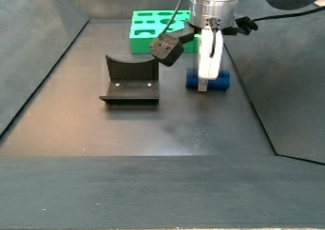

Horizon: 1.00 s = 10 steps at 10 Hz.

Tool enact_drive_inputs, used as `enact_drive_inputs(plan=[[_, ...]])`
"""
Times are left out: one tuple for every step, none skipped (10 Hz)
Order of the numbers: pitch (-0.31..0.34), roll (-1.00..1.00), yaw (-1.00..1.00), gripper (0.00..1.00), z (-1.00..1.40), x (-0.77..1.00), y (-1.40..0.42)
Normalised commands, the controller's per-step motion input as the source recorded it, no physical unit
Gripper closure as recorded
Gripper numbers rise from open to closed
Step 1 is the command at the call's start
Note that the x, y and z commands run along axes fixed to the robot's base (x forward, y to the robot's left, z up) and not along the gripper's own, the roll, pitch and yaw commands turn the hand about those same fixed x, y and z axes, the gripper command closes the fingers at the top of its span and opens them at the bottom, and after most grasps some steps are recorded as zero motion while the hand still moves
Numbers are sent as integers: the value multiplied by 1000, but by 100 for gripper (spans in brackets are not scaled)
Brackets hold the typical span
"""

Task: Pick up the oval object. Move up. Place the oval object on the fixture. Regrasp the oval object. Move to above the board. Insert the oval object.
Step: Pick up the oval object, then move up, then place the oval object on the fixture.

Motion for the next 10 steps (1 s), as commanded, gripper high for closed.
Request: enact_drive_inputs(plan=[[0,0,0,100,0,0,0],[0,0,0,100,0,0,0],[0,0,0,100,0,0,0],[0,0,0,100,833,0,0],[16,11,-11,100,812,-13,67],[46,12,-21,100,719,-21,54],[74,14,-26,100,603,-6,38],[82,16,-29,100,470,-2,29],[60,19,-28,100,232,-17,22],[0,0,0,100,1000,0,0]])
